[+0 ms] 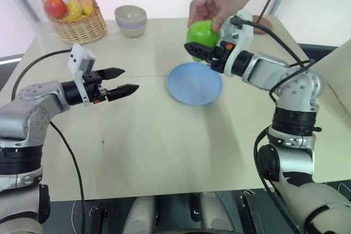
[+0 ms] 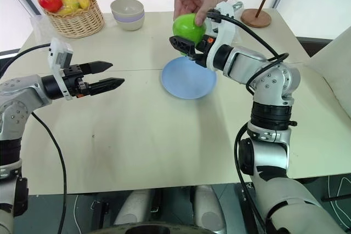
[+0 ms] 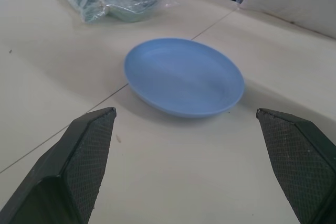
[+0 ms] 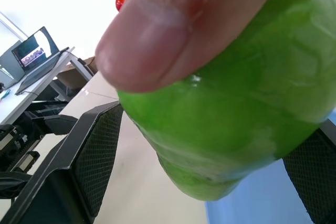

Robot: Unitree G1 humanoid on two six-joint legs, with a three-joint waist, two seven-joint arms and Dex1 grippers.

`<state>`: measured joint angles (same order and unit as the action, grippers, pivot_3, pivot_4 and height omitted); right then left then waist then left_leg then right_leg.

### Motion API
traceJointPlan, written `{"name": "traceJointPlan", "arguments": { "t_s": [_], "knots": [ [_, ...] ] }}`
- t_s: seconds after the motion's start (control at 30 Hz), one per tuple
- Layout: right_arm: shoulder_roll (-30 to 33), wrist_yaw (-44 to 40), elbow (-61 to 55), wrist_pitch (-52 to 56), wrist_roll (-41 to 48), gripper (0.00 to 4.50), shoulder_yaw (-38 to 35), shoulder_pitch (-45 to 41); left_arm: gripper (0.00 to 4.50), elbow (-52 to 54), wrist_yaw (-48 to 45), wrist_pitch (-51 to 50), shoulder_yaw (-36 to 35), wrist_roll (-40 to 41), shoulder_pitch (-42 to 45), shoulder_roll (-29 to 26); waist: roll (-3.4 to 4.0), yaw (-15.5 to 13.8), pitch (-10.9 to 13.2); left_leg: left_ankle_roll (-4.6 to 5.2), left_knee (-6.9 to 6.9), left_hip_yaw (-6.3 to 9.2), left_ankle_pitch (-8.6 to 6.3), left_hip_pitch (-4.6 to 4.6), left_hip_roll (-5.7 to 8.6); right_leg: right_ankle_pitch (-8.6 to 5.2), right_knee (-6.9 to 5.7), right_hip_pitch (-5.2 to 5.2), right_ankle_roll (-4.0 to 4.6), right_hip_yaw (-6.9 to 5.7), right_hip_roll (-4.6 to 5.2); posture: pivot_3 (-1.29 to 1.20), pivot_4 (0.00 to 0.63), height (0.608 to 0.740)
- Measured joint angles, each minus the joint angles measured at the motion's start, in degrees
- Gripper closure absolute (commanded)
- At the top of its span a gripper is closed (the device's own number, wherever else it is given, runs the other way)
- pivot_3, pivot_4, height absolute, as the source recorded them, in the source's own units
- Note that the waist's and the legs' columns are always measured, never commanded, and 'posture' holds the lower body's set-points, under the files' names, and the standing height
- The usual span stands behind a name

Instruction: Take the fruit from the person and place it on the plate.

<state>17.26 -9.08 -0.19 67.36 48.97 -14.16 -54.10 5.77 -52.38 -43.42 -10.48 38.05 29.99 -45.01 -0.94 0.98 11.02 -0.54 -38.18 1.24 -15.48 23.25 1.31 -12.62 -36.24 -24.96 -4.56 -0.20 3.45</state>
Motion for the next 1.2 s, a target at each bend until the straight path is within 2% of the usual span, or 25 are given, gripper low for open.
{"name": "traceJointPlan", "arguments": {
  "t_s": [0.03, 0.13, 0.2, 0.8, 0.97, 1.2],
  "knots": [
    [-0.01, -0.07, 0.13, -0.19, -0.26, 0.81, 0.07, -0.06, 0.0, 0.0, 0.02, 0.0, 0.0, 0.01, 0.0, 0.0, 0.0, 0.0, 0.0, 0.0, 0.0, 0.0, 0.0, 0.0, 0.0, 0.0, 0.0, 0.0, 0.0, 0.0, 0.0, 0.0, 0.15, 0.74],
    [-0.29, -0.39, 0.48, -0.32, -0.63, 2.33, 0.44, -0.15, 0.0, 0.0, 0.07, 0.0, -0.01, 0.02, 0.0, 0.0, 0.01, 0.0, 0.0, 0.0, 0.01, 0.0, 0.0, 0.02, 0.0, 0.0, 0.0, -0.03, 0.0, 0.0, 0.0, 0.0, 0.15, 0.74],
    [-0.34, -0.4, 0.48, -0.61, -0.86, 2.98, 0.4, -0.32, 0.0, 0.0, 0.07, 0.01, -0.01, 0.03, 0.0, 0.01, 0.01, 0.01, 0.0, 0.0, 0.01, 0.0, 0.0, 0.02, 0.0, 0.0, 0.0, -0.03, 0.0, 0.0, 0.0, 0.0, 0.15, 0.74],
    [1.29, -1.19, -0.61, -0.17, -1.27, 2.99, 0.59, -0.28, 0.0, -0.01, -0.04, 0.06, 0.04, 0.02, 0.03, 0.05, 0.01, -0.01, 0.01, 0.0, 0.01, 0.0, 0.0, 0.03, 0.0, 0.0, 0.0, -0.03, 0.0, 0.0, 0.01, 0.0, 0.15, 0.74],
    [9.51, -9.11, -8.48, -1.66, -4.01, 2.99, 7.57, 3.22, 0.0, -0.16, -1.31, 0.55, 0.29, -0.8, 0.03, -0.77, 0.01, -0.12, 0.01, 0.01, 0.02, -0.01, -0.01, 0.06, 0.01, 0.0, 0.07, -0.04, 0.0, 0.0, 0.0, 0.0, 0.15, 0.74],
    [9.92, -15.12, -7.25, -7.55, -11.15, 2.99, 17.08, 9.35, 0.0, -1.14, -4.18, 2.79, 3.96, -3.42, 0.43, -1.0, 0.01, 0.05, 0.01, 0.01, 0.01, -0.01, 0.0, 0.04, -0.01, 0.0, 0.02, -0.05, 0.0, 0.0, -0.04, 0.0, 0.15, 0.74]
  ]
}}
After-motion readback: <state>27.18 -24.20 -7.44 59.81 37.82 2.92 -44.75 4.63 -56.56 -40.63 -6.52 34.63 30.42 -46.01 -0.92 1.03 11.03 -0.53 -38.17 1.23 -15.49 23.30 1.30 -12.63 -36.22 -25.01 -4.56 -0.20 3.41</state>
